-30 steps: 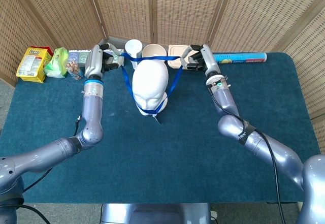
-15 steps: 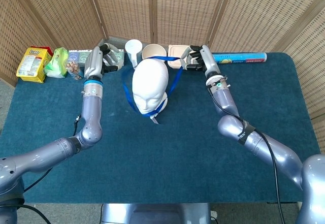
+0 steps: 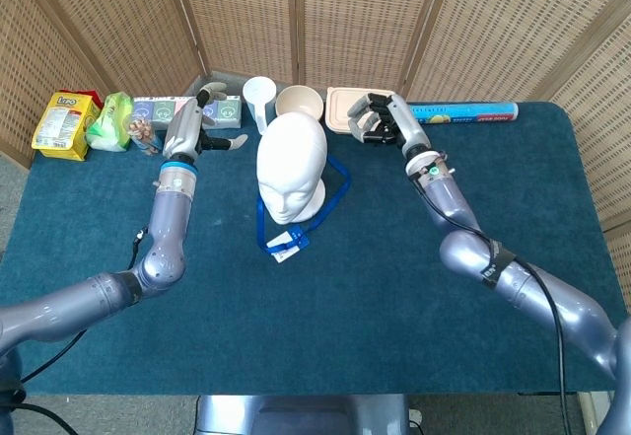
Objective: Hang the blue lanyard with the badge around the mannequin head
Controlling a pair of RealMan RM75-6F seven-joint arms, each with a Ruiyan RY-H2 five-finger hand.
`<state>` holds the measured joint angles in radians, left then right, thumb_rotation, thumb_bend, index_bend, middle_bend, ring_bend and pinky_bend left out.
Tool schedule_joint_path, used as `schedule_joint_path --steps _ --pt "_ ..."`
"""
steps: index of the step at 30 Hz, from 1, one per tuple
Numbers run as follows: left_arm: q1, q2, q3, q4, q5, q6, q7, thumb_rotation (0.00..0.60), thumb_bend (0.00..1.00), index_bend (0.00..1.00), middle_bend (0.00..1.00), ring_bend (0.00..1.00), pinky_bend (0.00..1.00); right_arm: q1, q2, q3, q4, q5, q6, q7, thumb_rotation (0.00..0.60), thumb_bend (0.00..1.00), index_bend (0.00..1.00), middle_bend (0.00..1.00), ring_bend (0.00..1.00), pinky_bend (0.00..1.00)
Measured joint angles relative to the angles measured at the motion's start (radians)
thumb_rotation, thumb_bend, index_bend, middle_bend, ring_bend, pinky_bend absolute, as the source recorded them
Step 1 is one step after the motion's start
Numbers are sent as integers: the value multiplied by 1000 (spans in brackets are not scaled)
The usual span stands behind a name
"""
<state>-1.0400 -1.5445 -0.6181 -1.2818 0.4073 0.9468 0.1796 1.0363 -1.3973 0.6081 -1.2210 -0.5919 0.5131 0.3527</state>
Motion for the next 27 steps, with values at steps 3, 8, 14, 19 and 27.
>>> schedule_joint_path --steps 3,8,14,19,27 --pt "21 25 13 -46 28 10 -3 600 160 151 230 165 314 -27 20 17 -36 -35 -16 39 522 407 447 438 488 561" --pt "80 86 44 -157 84 32 -13 600 160 151 231 165 314 -83 47 53 -99 -111 -5 105 518 403 449 439 485 560" --pt "173 181 90 -306 148 62 -34 600 162 151 231 165 314 -173 83 77 -200 -206 68 166 519 403 484 460 500 565" --pt "279 294 145 -450 226 75 -65 600 163 151 231 165 314 -279 133 71 -317 -335 171 199 525 402 503 471 507 578" --pt "463 455 257 -600 419 108 -153 600 163 164 231 165 314 -462 240 -19 -489 -518 358 190 524 399 515 487 513 583"
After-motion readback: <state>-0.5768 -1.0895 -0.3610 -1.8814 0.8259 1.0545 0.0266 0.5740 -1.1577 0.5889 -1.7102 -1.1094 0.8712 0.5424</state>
